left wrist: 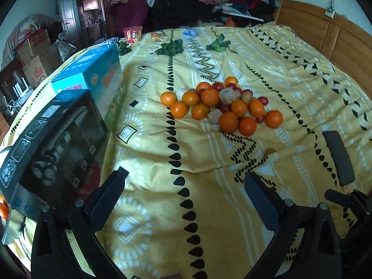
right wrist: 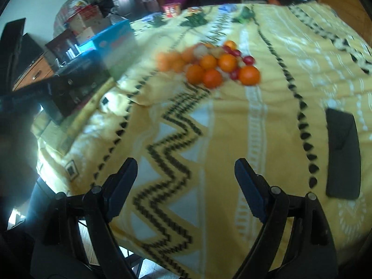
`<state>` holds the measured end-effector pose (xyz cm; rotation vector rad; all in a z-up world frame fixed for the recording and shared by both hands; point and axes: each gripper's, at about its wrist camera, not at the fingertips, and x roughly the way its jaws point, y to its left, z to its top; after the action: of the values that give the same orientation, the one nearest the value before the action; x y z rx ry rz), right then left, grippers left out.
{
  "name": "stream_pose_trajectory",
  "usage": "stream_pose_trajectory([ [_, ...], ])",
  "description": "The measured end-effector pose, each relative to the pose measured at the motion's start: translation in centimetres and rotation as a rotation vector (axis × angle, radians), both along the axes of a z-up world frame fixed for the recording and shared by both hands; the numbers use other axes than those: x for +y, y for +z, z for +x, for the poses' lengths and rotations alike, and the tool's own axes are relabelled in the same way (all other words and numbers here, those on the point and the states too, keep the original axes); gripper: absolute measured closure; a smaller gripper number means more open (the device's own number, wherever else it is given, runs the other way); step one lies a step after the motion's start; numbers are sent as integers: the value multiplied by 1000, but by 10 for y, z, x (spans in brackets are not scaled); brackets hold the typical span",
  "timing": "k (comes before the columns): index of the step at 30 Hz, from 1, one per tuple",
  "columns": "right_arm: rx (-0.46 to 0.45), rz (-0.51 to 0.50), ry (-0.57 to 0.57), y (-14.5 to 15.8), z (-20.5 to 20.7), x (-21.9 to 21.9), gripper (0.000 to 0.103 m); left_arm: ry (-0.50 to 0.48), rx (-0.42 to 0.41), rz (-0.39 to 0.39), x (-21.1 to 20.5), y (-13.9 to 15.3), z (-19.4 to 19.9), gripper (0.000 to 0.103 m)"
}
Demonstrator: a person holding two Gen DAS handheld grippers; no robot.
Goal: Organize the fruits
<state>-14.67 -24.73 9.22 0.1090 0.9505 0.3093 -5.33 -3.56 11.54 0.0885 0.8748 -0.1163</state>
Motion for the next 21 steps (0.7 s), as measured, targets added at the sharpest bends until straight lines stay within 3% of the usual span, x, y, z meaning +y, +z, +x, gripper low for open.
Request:
stream_pose_trajectory([
  [8, 26, -22, -43, -25, 9, -21, 17, 19, 112, 0, -4, -68, 40, 0],
  [12, -8, -46, -27, -29, 25, -21, 17, 42, 166, -15, -1, -100, 55, 0],
  [18, -40, -115, -36, -46, 55, -22, 14, 34, 120, -24, -1, -110, 57, 0],
  [21, -21, -70, -40, -64, 61, -30, 1, 32, 108, -48, 2, -113, 57, 0],
])
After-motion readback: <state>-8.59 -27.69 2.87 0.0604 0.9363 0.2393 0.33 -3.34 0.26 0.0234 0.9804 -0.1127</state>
